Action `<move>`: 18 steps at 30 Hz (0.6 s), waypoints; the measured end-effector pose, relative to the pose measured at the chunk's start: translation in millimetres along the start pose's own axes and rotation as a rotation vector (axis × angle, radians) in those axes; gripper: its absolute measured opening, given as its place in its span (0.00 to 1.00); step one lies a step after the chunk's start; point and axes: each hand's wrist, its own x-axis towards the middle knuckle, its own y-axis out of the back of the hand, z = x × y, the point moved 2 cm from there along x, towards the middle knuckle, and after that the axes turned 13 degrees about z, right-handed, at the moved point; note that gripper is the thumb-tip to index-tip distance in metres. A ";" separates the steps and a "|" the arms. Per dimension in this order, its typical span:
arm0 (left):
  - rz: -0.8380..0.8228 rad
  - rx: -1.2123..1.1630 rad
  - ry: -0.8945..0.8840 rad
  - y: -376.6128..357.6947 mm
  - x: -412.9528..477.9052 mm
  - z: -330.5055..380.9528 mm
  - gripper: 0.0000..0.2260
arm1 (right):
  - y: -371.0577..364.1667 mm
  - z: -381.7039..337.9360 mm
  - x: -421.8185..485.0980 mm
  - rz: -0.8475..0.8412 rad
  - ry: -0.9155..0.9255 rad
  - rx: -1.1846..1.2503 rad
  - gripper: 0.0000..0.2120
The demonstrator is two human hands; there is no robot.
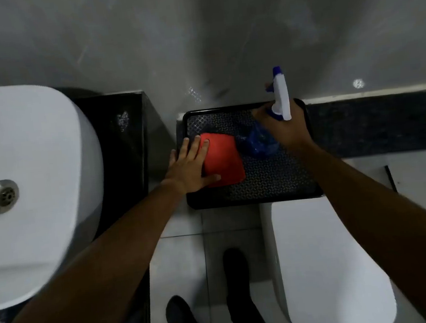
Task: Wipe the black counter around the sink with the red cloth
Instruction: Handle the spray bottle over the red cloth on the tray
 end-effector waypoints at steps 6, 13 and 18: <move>-0.002 0.035 -0.015 -11.1 6.2 -7.9 0.52 | -4.4 5.3 9.8 0.054 0.112 -0.091 0.15; 0.020 0.051 -0.034 -14.3 -0.6 -8.9 0.58 | 5.0 -20.2 13.7 -0.215 0.092 -0.299 0.09; 0.040 0.091 -0.031 -12.4 -2.1 -7.4 0.60 | 6.8 -11.6 -13.5 -0.582 -0.159 -0.395 0.21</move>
